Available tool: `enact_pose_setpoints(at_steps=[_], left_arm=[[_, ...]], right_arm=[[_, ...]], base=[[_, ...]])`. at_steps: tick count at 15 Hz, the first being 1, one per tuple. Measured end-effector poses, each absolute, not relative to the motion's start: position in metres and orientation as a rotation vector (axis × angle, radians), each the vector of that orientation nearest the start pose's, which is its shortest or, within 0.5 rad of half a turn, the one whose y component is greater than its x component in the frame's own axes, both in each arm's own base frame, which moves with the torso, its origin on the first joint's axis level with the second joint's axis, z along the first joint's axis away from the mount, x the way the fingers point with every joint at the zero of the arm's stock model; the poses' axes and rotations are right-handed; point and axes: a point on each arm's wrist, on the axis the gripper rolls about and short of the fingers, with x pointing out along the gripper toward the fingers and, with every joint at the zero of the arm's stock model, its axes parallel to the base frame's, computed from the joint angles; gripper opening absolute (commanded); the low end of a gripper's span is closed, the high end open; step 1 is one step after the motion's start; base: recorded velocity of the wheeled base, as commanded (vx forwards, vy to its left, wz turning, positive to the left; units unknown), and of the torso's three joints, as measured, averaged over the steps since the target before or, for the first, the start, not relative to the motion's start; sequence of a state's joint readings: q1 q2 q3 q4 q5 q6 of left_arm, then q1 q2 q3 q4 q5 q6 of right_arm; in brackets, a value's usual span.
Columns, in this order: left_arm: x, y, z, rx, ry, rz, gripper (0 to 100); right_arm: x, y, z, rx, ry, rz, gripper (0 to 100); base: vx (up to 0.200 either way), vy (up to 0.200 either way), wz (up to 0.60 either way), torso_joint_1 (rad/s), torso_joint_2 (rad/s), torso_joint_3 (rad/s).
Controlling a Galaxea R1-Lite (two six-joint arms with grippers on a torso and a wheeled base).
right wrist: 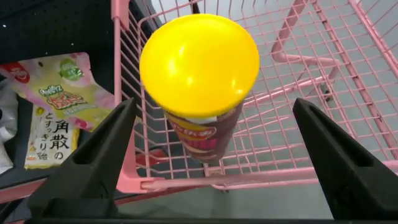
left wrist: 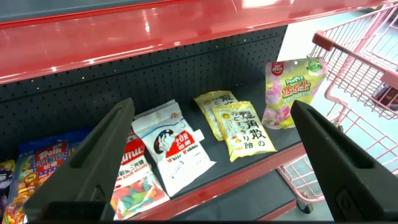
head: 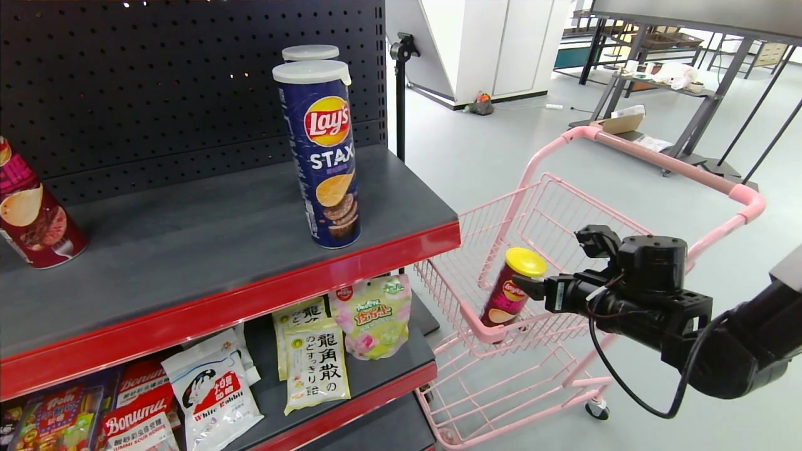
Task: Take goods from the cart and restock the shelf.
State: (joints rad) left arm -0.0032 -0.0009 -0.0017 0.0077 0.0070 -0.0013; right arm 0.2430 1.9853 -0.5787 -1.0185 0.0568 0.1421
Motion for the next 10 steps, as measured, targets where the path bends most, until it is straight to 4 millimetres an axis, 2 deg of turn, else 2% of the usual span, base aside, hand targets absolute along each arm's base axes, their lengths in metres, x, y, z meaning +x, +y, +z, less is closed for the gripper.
enact_pose_setpoints(at_steps=[10], left_arm=[[-0.023,0.0,0.075,-0.001,0.005,0.004,100]], right_arm=[[0.34,0.094,0.054,0.099,0.407,0.269,100]], base=[[0.0,0.0,0.0,0.0,0.0,0.0]])
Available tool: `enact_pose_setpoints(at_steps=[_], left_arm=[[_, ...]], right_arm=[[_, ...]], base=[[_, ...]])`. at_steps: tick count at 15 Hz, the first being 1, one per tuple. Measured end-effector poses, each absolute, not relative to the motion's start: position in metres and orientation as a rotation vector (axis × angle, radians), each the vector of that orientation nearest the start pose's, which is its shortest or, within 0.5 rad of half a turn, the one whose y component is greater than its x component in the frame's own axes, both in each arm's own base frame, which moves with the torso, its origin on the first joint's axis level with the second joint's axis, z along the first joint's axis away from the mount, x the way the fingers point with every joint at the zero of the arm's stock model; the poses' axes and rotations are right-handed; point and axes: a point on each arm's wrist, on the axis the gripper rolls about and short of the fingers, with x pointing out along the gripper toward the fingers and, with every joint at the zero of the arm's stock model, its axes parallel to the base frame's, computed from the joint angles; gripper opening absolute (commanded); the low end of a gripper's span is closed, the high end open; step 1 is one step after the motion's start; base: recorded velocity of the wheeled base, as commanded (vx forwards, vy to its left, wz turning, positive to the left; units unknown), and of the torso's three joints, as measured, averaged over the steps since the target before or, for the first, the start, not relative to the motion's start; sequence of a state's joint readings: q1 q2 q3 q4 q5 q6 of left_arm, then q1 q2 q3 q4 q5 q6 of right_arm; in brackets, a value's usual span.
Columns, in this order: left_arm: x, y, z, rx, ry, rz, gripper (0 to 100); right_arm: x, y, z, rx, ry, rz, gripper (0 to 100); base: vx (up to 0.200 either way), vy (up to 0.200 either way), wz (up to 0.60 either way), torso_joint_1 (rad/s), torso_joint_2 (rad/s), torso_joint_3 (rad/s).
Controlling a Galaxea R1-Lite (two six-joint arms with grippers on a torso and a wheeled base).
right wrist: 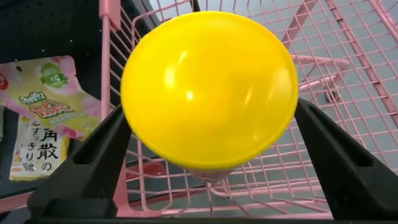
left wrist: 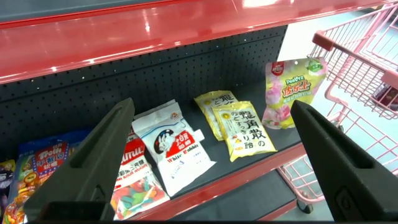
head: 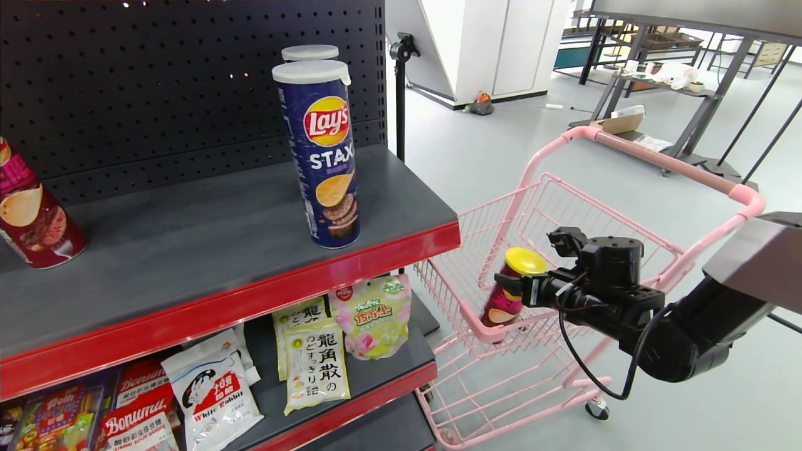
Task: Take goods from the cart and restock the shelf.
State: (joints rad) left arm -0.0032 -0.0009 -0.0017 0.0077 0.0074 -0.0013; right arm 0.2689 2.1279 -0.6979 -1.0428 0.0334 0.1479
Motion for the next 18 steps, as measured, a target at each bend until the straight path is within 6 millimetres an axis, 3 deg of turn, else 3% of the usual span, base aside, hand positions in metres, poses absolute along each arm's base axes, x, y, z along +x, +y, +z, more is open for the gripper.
enact_pose_setpoints(at_steps=[10,11,18], left_arm=[[-0.023,0.0,0.075,-0.001,0.005,0.004,100],[-0.023,0.0,0.075,-0.001,0.005,0.004,100],[-0.023,0.0,0.075,-0.001,0.006,0.004,100]], right_arm=[[0.361,0.104,0.037,0.105,0.411,0.247,100],[0.363,0.105,0.036,0.106,0.408,0.248,0],[0.366,0.114,0.027,0.098,0.396,0.245,0]], base=[[0.0,0.0,0.0,0.0,0.0,0.0],[0.0,0.0,0.0,0.0,0.0,0.0],[0.0,0.0,0.0,0.0,0.0,0.0]])
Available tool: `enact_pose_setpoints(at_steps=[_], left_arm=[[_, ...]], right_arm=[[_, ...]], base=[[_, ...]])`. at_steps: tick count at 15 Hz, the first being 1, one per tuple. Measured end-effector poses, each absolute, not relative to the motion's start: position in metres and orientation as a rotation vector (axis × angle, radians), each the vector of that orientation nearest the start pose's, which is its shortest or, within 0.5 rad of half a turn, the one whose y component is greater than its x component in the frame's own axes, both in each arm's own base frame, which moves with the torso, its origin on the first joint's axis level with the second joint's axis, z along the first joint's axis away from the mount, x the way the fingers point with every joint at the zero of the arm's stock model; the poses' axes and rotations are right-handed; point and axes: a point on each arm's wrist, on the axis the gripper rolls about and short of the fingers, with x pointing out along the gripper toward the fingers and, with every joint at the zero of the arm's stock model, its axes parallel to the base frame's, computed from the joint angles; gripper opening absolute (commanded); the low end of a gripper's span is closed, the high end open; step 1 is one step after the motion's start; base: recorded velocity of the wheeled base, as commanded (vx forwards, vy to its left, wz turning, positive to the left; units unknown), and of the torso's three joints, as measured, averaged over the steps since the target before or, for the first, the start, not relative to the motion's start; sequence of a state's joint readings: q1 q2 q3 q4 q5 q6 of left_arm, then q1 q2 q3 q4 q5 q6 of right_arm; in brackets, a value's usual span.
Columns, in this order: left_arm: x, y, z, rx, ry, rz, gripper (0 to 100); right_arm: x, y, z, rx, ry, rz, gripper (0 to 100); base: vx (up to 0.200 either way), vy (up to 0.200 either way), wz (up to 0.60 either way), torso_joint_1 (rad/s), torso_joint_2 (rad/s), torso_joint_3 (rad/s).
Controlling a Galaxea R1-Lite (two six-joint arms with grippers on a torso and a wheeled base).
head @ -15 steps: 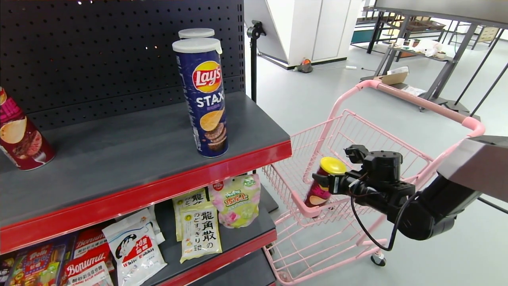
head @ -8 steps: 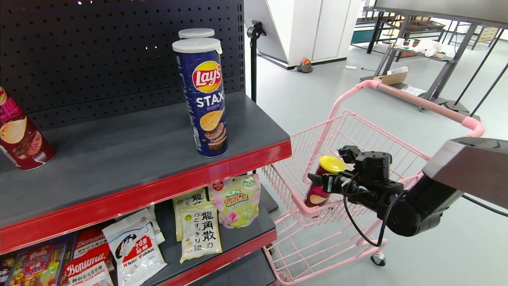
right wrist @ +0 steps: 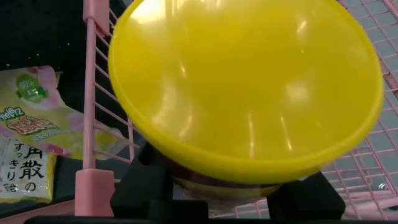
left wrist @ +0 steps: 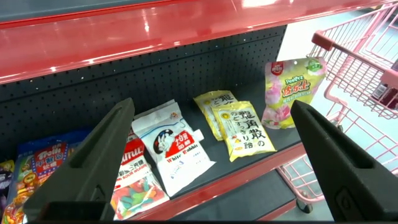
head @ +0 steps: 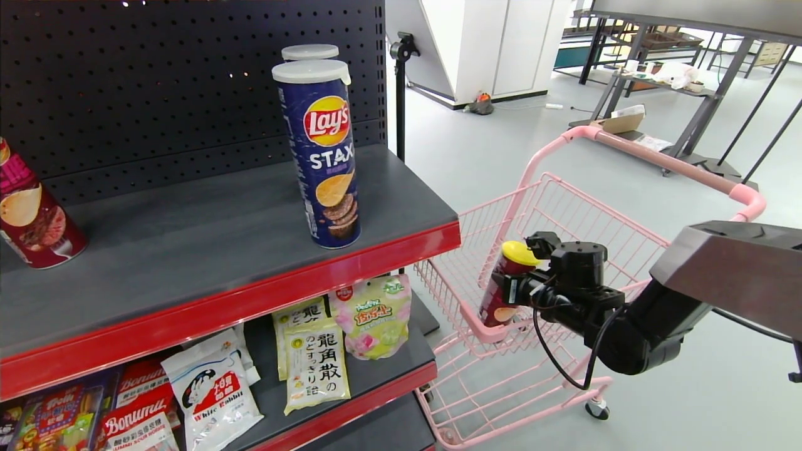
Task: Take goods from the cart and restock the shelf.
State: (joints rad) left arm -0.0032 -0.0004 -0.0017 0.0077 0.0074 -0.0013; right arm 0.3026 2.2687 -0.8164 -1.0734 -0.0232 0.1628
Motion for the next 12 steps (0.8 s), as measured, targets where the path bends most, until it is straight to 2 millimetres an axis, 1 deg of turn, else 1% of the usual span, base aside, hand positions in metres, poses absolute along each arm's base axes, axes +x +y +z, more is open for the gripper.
enact_pose_setpoints(at_steps=[3,5,7,9,11,12], left_arm=[[-0.023,0.0,0.075,-0.001,0.005,0.004,100],[-0.023,0.0,0.075,-0.001,0.005,0.004,100],[-0.023,0.0,0.075,-0.001,0.005,0.004,100],[-0.023,0.0,0.075,-0.001,0.005,0.004,100],[-0.023,0.0,0.075,-0.001,0.005,0.004,100],[-0.023,0.0,0.075,-0.001,0.005,0.004,100]], right_arm=[[0.366,0.116,0.033,0.083,0.386,0.23,0],[0.365,0.116,0.05,0.053,0.347,0.226,0],[0.362,0.112,0.077,0.026,0.314,0.227,0],[0.355,0.108,0.114,0.013,0.272,0.224,0],[0.341,0.103,0.15,-0.011,0.238,0.219,0],[0.329,0.099,0.168,-0.022,0.229,0.214,0]], base=[[0.0,0.0,0.0,0.0,0.0,0.0],[0.0,0.0,0.0,0.0,0.0,0.0],[0.0,0.0,0.0,0.0,0.0,0.0],[0.0,0.0,0.0,0.0,0.0,0.0],[0.0,0.0,0.0,0.0,0.0,0.0],[0.0,0.0,0.0,0.0,0.0,0.0]])
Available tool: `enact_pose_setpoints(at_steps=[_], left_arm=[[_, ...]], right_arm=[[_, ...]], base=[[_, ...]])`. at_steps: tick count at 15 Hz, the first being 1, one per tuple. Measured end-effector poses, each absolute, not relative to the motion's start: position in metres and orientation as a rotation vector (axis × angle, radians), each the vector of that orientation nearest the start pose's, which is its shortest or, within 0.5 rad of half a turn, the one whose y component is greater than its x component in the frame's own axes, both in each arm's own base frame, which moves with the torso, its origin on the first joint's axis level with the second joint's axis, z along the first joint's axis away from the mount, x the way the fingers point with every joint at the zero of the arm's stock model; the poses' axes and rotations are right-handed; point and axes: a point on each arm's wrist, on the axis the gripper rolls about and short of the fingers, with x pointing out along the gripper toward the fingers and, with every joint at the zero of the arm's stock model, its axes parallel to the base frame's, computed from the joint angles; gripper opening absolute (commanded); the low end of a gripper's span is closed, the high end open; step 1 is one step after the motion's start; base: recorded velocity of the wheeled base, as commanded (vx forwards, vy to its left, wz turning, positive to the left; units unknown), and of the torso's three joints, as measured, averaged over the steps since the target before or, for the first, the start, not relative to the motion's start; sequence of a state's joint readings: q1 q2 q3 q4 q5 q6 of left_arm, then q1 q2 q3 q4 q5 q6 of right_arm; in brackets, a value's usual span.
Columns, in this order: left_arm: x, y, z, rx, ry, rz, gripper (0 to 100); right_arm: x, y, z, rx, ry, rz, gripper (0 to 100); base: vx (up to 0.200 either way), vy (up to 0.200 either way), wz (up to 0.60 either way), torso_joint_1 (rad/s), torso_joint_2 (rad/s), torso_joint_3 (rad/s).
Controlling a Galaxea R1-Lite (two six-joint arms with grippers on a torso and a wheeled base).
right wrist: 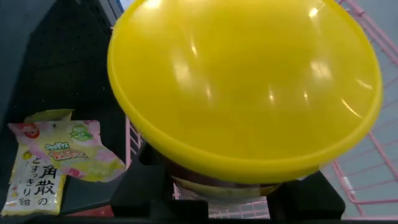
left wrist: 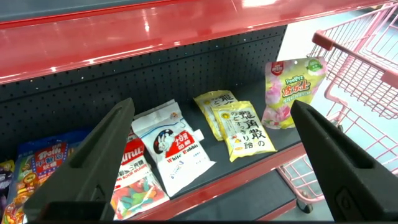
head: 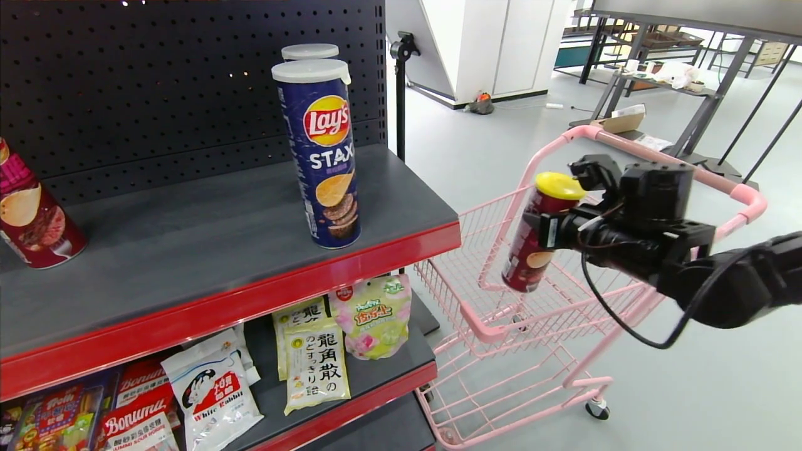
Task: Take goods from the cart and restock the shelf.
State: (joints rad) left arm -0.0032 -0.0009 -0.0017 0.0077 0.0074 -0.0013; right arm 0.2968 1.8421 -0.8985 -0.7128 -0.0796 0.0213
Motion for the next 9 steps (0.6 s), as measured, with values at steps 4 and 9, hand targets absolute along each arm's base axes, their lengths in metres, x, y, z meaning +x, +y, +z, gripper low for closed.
enact_pose_setpoints(at_steps=[4,9], left_arm=[[-0.023,0.0,0.075,-0.001,0.006,0.004,100],[-0.023,0.0,0.075,-0.001,0.005,-0.003,100]], right_arm=[[0.244,0.073,0.239,-0.082,0.284,0.187,0],[0.109,0.026,0.26,-0.098,0.308,0.133,0]], base=[[0.0,0.0,0.0,0.0,0.0,0.0],[0.0,0.0,0.0,0.0,0.0,0.0]])
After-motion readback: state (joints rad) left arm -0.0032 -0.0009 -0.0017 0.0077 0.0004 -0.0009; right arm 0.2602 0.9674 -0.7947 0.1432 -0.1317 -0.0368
